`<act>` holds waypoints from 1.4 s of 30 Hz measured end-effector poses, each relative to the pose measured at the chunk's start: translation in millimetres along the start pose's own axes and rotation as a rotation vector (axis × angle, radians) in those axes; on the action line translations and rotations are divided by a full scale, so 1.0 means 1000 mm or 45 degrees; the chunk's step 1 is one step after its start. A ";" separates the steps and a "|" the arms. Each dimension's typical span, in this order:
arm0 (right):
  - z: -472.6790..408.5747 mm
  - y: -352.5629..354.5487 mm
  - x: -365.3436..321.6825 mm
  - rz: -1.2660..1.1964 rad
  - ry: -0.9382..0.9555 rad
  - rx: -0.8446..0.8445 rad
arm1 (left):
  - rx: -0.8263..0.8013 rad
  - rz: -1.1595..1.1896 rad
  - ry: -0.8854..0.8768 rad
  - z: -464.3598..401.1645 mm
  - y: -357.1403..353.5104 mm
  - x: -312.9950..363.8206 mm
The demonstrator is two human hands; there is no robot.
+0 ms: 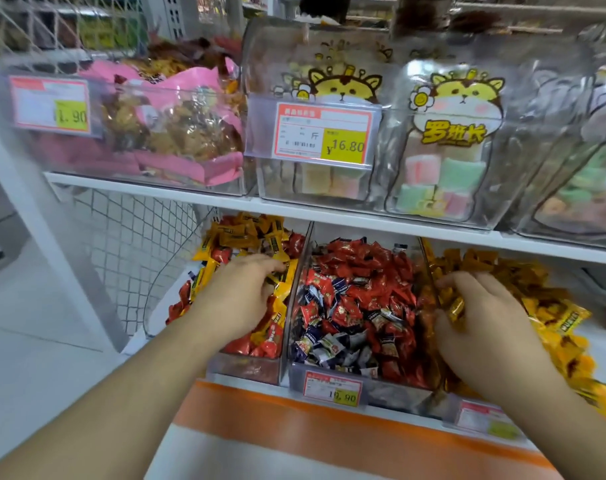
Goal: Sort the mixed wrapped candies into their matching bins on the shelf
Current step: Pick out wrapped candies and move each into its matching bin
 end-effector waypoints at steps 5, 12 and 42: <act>-0.002 -0.007 -0.004 -0.009 0.069 -0.025 | -0.010 -0.164 0.008 -0.002 0.001 -0.005; 0.001 -0.009 -0.010 -0.044 0.084 -0.080 | 0.213 -0.079 0.003 0.009 0.011 -0.005; -0.010 0.035 0.044 0.225 -0.360 0.193 | 0.299 0.595 -0.002 0.028 0.014 0.065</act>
Point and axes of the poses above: each hand's wrist, its own z-axis away from the middle knuckle, its own y-axis out of the back of the hand, x = y × z, the point moved 1 cm from there along -z, towards the middle knuckle, and after that the axes turned 9 degrees about -x, right-handed, at the moved point
